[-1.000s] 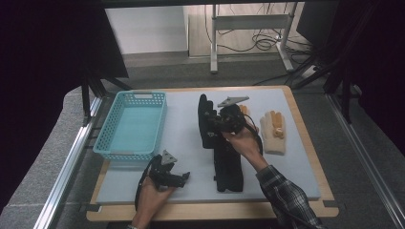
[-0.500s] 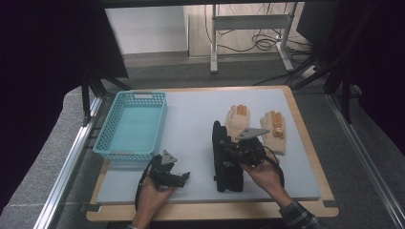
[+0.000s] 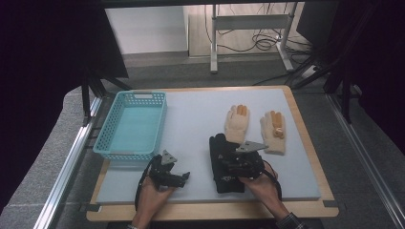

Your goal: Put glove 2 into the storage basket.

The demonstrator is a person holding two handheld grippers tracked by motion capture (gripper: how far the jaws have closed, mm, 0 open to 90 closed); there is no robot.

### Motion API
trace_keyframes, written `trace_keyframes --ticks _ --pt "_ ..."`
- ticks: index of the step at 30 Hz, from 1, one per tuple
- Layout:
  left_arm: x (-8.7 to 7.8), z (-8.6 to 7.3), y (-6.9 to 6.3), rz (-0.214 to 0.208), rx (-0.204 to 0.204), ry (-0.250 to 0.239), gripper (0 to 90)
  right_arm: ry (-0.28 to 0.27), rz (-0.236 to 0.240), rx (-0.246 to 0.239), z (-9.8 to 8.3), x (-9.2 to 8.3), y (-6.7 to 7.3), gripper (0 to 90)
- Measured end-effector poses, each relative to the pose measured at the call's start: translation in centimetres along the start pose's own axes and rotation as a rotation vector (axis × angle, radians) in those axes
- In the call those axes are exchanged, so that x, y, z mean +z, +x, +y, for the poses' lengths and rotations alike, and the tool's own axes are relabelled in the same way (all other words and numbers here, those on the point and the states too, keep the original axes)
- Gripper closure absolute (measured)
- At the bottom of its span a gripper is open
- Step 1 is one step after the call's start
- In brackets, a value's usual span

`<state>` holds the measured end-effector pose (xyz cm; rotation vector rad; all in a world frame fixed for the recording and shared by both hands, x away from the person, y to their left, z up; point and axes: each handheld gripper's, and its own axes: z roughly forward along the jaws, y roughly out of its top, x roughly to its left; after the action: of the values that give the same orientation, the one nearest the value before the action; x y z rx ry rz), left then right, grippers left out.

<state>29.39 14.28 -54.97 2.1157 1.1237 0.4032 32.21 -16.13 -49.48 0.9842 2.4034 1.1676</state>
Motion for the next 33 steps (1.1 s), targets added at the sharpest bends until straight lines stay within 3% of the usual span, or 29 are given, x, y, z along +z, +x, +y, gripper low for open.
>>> trace_keyframes --ticks 4,5,8,12,13,14,15,16,17,19,21,25,27,31,33 --pt "0.0 0.0 0.0 0.001 -0.003 -0.003 6.2 -0.03 -0.016 0.035 0.6 -1.5 -1.4 44.2" --pt "0.0 0.0 0.0 0.001 -0.004 -0.003 6.2 -0.033 -0.014 0.05 0.8 -1.9 -2.1 49.7" --pt "0.0 0.0 0.0 0.0 -0.001 0.0 6.2 -0.037 -0.005 0.069 1.2 -1.7 -2.5 51.8" --pt "0.0 0.0 0.0 -0.001 0.001 0.001 6.2 -0.01 0.009 0.079 2.3 0.7 -3.2 48.7" --pt "0.0 0.0 0.0 -0.001 -0.001 0.001 6.2 0.011 0.002 0.074 2.9 2.5 -3.5 47.3" --pt "0.0 0.0 0.0 -0.001 -0.001 0.001 6.2 0.011 0.002 0.074 2.9 2.5 -3.5 47.3" --pt "0.0 0.0 0.0 -0.001 0.0 0.001 6.2 0.046 0.023 0.085 3.1 4.3 -3.8 55.1" --pt "0.0 0.0 0.0 -0.001 -0.001 0.001 6.2 0.046 0.023 0.085 3.1 4.3 -3.8 55.1" --pt "0.0 0.0 0.0 -0.001 0.0 0.001 6.2 0.069 0.043 0.084 3.2 4.9 -3.8 65.5" --pt "0.0 0.0 0.0 0.0 -0.001 -0.001 6.2 0.101 0.022 0.06 3.1 5.6 -3.5 84.1" --pt "0.0 0.0 0.0 0.0 -0.001 -0.001 6.2 0.091 0.015 0.07 3.2 5.2 -3.2 85.6" --pt "0.0 0.0 0.0 0.0 -0.001 0.0 6.2 0.016 -0.005 0.032 3.9 2.9 -2.7 85.6" --pt "0.0 0.0 0.0 0.0 0.0 0.0 6.2 -0.012 -0.021 0.052 3.9 2.0 -3.0 84.8" --pt "0.0 0.0 0.0 0.0 0.0 0.0 6.2 0.01 -0.049 0.073 3.3 2.5 -3.8 84.0" --pt "0.0 0.0 0.0 0.0 -0.001 0.0 6.2 0.019 -0.06 0.097 2.6 3.1 -4.5 78.2"
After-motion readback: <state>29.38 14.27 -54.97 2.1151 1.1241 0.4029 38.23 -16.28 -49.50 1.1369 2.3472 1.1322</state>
